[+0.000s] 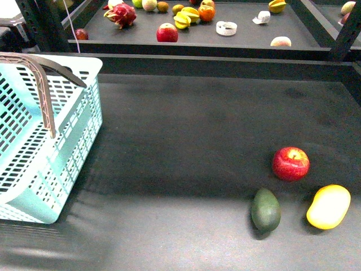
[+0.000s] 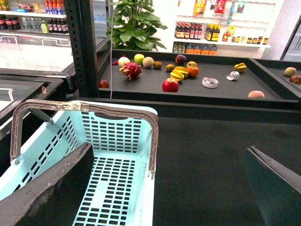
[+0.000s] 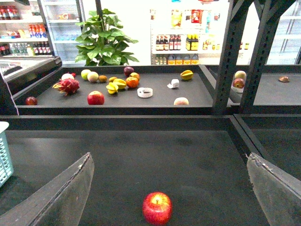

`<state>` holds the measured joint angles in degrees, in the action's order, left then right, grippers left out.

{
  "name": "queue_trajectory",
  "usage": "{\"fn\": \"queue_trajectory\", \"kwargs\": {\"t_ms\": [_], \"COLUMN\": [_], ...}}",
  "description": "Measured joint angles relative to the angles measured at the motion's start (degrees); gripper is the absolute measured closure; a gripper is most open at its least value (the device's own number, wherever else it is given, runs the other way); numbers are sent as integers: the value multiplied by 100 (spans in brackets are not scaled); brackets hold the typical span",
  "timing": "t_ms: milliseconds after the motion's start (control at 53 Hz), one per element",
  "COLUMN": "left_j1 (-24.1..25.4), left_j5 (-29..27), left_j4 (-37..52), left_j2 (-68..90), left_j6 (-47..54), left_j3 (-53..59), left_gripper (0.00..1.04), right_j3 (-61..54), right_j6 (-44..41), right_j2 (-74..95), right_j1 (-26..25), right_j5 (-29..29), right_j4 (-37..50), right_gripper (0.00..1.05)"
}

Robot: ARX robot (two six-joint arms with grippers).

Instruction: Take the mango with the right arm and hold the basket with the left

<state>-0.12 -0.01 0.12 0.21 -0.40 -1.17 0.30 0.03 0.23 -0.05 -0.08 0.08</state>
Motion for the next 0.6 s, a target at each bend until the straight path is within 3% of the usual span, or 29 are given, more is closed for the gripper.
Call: {"fn": "queue_trajectory", "kwargs": {"t_ms": [604], "left_j1": [0], "left_j5": [0], "left_j4": [0], "left_j2": [0], "left_j6": [0], "left_j3": [0], "left_gripper": [6], "right_j3": [0], "right_j6": [0], "right_j2": [0], "right_j1": [0], "right_j5": [0], "right_j4": [0], "right_gripper": [8]}}
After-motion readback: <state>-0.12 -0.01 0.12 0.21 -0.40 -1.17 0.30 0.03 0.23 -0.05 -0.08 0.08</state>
